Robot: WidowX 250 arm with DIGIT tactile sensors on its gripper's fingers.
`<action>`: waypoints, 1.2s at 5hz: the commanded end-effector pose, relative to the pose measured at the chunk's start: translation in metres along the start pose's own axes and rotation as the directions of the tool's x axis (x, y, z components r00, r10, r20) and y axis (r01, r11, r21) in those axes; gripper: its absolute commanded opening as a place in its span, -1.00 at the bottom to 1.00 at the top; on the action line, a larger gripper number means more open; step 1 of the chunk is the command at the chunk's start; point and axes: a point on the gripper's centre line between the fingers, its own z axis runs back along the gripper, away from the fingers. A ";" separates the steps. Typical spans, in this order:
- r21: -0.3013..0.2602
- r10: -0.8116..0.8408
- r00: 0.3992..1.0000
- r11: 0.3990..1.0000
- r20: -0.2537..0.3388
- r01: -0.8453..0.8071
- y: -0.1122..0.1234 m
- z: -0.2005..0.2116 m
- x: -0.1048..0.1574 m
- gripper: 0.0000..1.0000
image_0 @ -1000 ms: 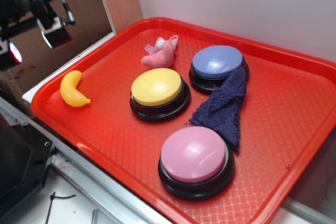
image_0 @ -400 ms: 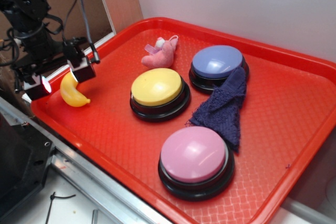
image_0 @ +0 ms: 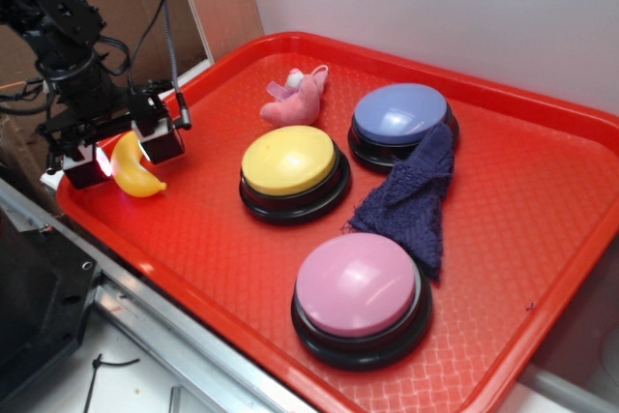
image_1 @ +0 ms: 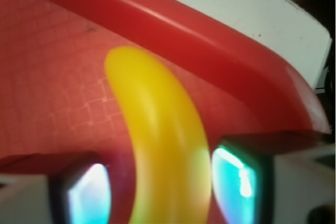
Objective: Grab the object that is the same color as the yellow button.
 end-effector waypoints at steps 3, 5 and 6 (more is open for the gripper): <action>0.041 -0.488 0.868 0.869 -0.090 0.493 -0.041 0.102 -0.009 -1.00; -0.117 -0.754 0.654 0.656 -0.062 0.745 -0.065 0.179 -0.044 -1.00; -0.148 -0.777 0.629 0.625 -0.023 0.767 -0.077 0.206 -0.057 -1.00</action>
